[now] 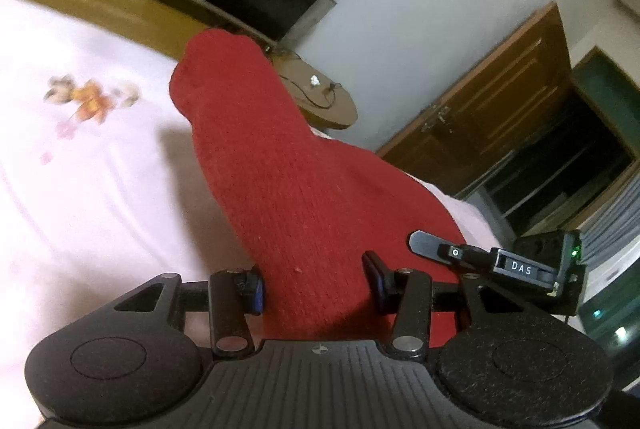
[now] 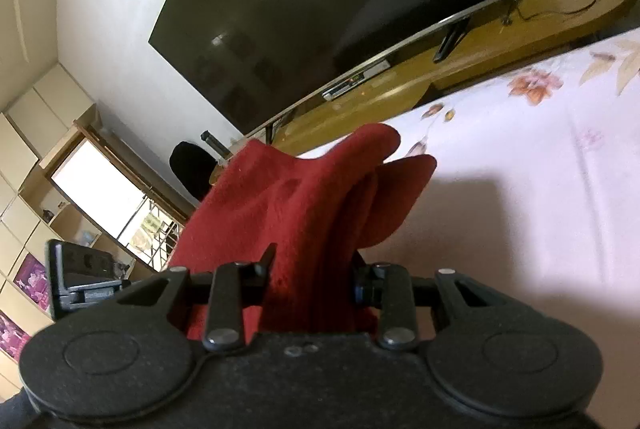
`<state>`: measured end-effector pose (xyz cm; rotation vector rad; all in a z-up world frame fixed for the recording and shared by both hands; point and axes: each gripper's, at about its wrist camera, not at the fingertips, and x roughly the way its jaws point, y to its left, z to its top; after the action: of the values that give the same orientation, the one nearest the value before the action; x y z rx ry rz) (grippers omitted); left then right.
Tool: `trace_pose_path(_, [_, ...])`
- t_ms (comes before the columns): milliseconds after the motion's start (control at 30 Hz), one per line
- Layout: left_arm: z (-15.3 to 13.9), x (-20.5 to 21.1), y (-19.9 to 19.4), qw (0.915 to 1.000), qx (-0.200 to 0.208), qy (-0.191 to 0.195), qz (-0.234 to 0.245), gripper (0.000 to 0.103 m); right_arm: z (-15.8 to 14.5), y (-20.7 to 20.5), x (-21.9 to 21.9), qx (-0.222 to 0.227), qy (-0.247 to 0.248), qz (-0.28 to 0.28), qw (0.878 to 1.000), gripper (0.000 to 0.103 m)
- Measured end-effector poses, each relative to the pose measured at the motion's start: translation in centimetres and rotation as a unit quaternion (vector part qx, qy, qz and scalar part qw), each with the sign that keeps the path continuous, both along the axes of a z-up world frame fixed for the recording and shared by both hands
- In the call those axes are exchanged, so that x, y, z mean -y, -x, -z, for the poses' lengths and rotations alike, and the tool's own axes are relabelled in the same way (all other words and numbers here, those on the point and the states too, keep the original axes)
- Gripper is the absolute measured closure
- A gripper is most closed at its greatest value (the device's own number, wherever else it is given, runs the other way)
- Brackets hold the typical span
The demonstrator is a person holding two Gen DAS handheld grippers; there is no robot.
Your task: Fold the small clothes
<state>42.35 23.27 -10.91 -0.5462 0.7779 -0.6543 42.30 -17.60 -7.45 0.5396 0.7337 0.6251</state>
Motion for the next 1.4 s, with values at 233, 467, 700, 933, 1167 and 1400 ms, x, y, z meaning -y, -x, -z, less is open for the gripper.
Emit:
trace_pose_path(233, [4.8, -4.4, -0.5, 0.999, -0.037, 0.013, -0.021, 0.056, 2.6, -0.8, -4.4, -0.032, -0.012, -0.006, 0.999, 0.071])
trace_pose_path(467, [8.1, -7.7, 1.4, 0.9949, -0.052, 0.026, -0.082, 0.036, 7.9, -1.8, -5.3, -0.087, -0.004, 0.025, 0.996, 0.06])
trace_pose_path(700, [3.0, -7.4, 3.8, 0.9916, 0.043, 0.003, -0.121, 0.031, 4.1, -0.9, -4.1, -0.024, 0.027, 0.053, 0.998, 0.07])
trace_pose_path(933, [3.3, -0.7, -1.4, 0.9861, 0.049, -0.12, -0.104, 0.031, 1.7, -3.4, -9.7, 0.06, 0.155, 0.008, 0.986, 0.078])
trace_pose_path(1167, [3.1, 1.5, -3.4, 0.9738, 0.038, -0.195, -0.111, 0.031, 4.1, -4.4, -11.6, 0.055, 0.292, 0.017, 0.955, 0.086])
trace_pose_path(1400, [1.2, -0.6, 3.4, 0.9729, 0.077, -0.187, -0.113, 0.031, 0.8, 0.7, -9.2, 0.084, 0.255, 0.017, 0.963, 0.076])
